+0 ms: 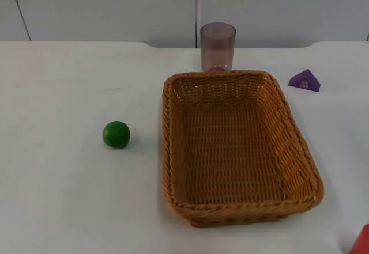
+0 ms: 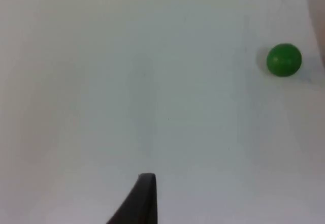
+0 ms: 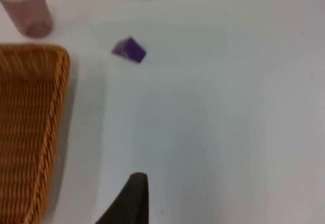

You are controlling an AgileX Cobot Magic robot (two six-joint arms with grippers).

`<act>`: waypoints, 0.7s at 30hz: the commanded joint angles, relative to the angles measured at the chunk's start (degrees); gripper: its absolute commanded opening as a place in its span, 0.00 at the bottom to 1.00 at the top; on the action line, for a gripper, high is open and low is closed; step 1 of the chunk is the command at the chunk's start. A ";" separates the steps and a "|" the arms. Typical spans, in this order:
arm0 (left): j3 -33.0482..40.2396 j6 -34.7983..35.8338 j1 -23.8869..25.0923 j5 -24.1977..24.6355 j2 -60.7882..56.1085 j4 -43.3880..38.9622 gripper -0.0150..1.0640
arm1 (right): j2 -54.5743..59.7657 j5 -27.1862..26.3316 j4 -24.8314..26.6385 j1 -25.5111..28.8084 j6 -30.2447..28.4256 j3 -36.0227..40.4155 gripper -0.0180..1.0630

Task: Pick up the basket with the left hand and place the triangular block into the basket with the right hand.

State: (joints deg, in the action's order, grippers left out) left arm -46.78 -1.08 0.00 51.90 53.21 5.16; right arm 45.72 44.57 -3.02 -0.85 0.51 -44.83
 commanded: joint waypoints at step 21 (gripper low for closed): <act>-0.27 -4.69 -0.02 -3.35 11.52 10.59 0.97 | 11.08 -1.56 0.35 0.31 -0.16 -0.31 0.99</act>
State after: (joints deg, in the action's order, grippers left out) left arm -46.78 -4.68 0.00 48.86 64.35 14.14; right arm 56.78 43.61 -3.02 -0.85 0.51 -44.83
